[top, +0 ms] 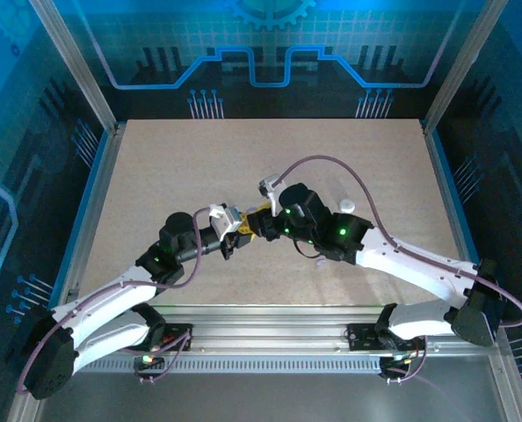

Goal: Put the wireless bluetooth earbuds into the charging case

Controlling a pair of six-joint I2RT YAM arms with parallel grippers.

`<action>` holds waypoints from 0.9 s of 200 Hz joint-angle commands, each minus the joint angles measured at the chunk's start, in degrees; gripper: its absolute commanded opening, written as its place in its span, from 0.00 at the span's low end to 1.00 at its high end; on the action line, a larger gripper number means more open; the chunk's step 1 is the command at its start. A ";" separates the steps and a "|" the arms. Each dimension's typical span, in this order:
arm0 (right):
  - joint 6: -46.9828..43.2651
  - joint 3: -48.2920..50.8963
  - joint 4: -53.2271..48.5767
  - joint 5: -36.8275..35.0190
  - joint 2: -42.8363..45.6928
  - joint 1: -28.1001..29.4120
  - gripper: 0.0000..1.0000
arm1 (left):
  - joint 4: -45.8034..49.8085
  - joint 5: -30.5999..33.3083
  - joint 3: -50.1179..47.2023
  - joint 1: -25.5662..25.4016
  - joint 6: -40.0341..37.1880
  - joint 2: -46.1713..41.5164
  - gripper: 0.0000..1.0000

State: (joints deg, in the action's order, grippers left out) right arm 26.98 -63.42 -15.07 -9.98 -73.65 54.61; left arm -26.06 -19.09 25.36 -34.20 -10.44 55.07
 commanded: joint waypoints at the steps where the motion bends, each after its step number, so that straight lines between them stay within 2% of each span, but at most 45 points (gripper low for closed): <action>1: 3.47 -0.34 -2.32 2.97 0.00 -3.18 0.36 | -1.53 2.34 2.34 -0.27 -0.11 -0.69 0.18; 43: 7.66 -0.47 -8.92 5.74 0.65 -7.48 0.36 | 0.70 7.20 1.96 -0.33 0.71 0.21 0.17; 95: 15.19 -0.50 -30.02 6.92 3.21 -16.98 0.38 | 4.89 8.46 2.85 -0.21 0.24 0.52 0.17; 125: 20.47 3.18 -42.09 7.05 5.10 -26.38 0.41 | 5.49 8.53 2.76 -0.26 0.50 0.28 0.17; 158: 20.46 12.32 -41.37 13.00 7.49 -38.87 0.47 | 5.42 8.46 2.85 -0.26 0.63 0.31 0.18; 180: 18.26 15.89 -40.13 13.88 6.28 -44.31 0.48 | 5.47 8.45 2.85 -0.26 0.52 0.56 0.18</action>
State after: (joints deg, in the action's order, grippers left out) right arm 45.89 -50.65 -52.80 0.10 -66.78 14.90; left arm -20.80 -11.31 26.22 -34.24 -10.41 55.48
